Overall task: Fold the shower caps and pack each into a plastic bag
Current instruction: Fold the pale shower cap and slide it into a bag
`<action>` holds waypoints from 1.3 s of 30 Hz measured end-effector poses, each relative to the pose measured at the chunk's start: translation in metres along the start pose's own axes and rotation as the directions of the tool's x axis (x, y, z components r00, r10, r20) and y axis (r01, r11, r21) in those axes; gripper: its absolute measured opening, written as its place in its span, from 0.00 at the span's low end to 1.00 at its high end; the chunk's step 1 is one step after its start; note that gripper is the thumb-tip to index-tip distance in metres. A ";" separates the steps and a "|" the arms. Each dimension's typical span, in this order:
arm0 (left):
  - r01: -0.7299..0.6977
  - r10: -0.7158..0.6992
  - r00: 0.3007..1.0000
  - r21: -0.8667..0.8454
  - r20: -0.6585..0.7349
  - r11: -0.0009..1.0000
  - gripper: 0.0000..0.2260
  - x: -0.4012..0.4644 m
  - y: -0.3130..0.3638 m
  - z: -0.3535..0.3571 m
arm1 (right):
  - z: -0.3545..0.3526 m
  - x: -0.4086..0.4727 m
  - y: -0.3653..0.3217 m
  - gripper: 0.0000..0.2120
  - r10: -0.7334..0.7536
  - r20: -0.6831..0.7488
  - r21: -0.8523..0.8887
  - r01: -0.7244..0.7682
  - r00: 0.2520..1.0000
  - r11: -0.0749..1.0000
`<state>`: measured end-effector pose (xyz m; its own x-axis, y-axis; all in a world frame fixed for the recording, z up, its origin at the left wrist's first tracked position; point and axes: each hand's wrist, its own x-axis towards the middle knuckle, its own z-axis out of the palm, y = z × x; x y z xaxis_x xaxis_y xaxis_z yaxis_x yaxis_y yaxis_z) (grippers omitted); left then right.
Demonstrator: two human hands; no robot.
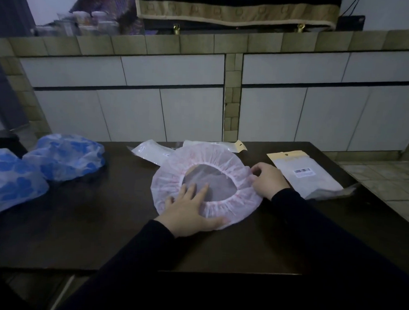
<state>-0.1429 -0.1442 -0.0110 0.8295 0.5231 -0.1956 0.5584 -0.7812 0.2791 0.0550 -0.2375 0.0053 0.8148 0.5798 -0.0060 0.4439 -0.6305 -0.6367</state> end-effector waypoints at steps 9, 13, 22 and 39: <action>-0.096 0.044 0.925 -0.121 -0.377 0.988 0.28 -0.013 -0.001 -0.044 | 0.005 -0.024 -0.022 0.12 -0.315 -0.251 -0.237 0.257 0.915 0.937; -0.189 0.316 0.804 0.288 -0.504 0.939 0.19 0.040 0.003 -0.064 | 0.029 -0.042 -0.036 0.12 -0.413 -0.114 -0.387 0.343 0.904 0.856; -0.124 0.182 0.971 0.321 -0.158 0.939 0.28 0.068 -0.002 -0.037 | 0.009 -0.019 0.000 0.20 -0.455 0.344 -0.192 0.535 0.822 0.823; -0.018 0.032 0.998 0.264 -0.046 0.964 0.36 0.045 -0.021 -0.017 | 0.023 -0.017 -0.004 0.24 -0.232 0.210 -0.397 0.300 0.950 0.868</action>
<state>-0.1174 -0.0990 -0.0098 0.8462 0.5133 -0.1432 0.5215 -0.8529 0.0248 0.0311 -0.2329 -0.0092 0.5924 0.8054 -0.0193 0.7774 -0.5778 -0.2485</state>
